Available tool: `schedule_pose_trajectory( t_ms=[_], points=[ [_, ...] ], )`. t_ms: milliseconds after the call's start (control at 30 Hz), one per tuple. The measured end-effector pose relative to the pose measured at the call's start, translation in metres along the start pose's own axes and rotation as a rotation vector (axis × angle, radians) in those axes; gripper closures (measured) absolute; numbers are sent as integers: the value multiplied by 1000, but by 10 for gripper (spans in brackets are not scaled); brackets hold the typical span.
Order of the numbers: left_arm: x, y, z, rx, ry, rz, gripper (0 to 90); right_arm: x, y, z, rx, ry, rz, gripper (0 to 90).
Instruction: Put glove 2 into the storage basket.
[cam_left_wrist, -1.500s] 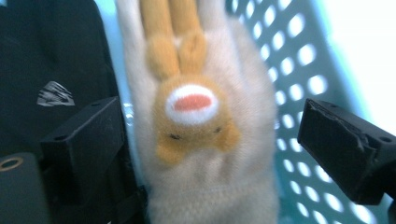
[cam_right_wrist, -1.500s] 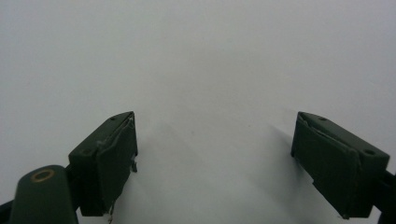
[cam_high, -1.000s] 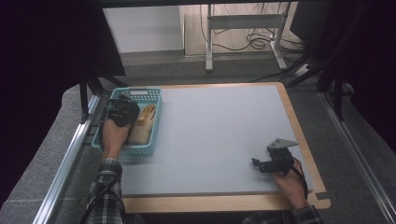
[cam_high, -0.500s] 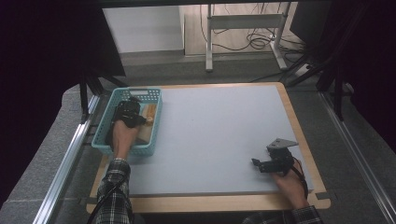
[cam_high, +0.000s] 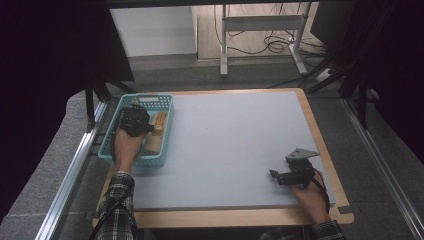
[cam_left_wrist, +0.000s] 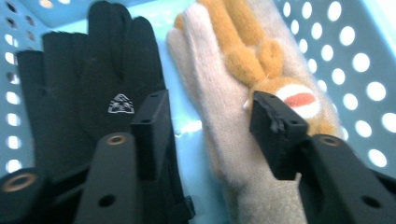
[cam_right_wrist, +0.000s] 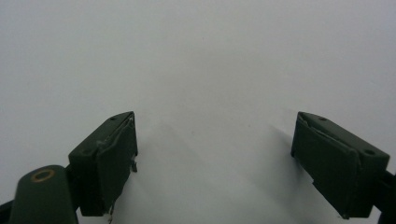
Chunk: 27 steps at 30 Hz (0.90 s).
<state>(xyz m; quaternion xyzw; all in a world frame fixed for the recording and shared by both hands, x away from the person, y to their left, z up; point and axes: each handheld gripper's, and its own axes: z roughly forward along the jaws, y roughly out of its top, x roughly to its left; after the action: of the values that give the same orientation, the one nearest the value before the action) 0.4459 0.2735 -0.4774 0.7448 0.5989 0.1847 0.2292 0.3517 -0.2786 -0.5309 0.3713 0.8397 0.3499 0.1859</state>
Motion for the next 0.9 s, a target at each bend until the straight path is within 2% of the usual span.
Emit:
schedule_pose_trajectory(
  t_ms=[333, 500, 567, 667, 767, 900],
  points=[
    [6, -4, -7, -23, 12, 0, 335, 0, 0, 0, 0, -1, 0, 140],
    [12, -8, -12, -38, -14, -32, 275, 0, 0, 0, 0, 0, 0, 140],
    [13, -9, -13, -37, -17, -28, 265, 0, 0, 0, 0, 0, -1, 140],
    [14, -11, -16, -44, -29, -34, 204, 0, 0, 0, 1, -1, 0, 140],
    [15, -12, -18, -46, -22, -40, 186, 0, 0, 0, 0, -1, 0, 140],
    [17, -14, -22, -58, -48, -54, 155, 0, 0, 0, 0, 0, 0, 140]
  ],
)
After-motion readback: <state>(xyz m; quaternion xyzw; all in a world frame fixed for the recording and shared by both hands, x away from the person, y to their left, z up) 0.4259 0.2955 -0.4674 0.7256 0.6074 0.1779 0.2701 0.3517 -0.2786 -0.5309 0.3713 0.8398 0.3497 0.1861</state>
